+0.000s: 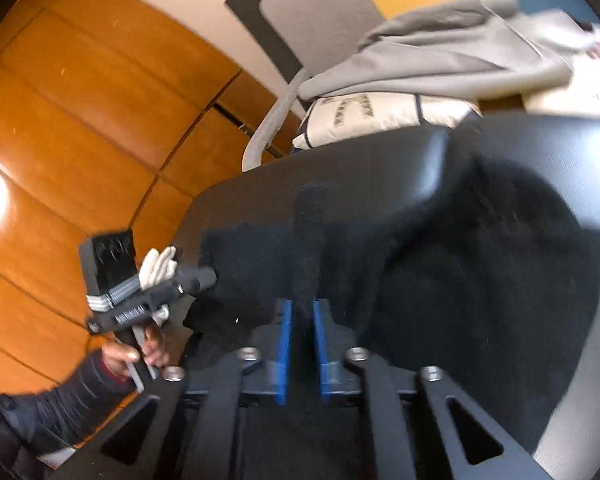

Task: Fold clothes

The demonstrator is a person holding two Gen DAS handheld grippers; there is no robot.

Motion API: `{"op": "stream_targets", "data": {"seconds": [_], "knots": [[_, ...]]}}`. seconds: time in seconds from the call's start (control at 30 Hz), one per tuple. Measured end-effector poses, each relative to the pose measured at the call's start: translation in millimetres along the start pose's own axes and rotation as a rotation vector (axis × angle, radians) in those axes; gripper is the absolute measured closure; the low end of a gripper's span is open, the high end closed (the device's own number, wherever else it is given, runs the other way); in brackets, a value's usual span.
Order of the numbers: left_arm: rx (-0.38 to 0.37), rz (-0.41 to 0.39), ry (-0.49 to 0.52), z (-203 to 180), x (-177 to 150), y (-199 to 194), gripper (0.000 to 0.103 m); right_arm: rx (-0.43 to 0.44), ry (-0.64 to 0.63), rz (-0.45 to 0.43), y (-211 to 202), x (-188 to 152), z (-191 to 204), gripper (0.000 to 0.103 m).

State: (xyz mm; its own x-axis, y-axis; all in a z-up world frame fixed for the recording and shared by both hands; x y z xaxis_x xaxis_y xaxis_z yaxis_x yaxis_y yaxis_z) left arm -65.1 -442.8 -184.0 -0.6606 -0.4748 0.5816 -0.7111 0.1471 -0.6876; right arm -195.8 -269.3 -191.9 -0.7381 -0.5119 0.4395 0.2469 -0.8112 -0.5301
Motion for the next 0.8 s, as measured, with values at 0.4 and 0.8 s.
{"op": "stream_targets", "data": {"seconds": [0.4, 0.8], "knots": [[-0.033, -0.066, -0.066, 5, -6, -27, 0.085, 0.035, 0.166, -0.214, -21, 19, -6, 0.047], [-0.107, -0.072, -0.142, 14, -3, -17, 0.085, -0.240, -0.109, 0.031, 50, 29, 22, 0.098]]}}
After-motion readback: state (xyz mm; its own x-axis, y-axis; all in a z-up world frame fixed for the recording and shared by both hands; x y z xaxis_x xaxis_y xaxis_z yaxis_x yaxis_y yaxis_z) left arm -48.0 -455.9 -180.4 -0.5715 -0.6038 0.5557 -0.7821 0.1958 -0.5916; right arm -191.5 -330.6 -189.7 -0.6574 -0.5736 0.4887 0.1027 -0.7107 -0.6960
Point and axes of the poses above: each gripper's, at about its wrist camera, not at the fingertips, and y roughly the way its jaws point, z to its left, x to its top, the point moved 6 cm from there along y, roughly the way its jaws point, and after that the axes turned 4 degrees about x, right-handed, at the moved point
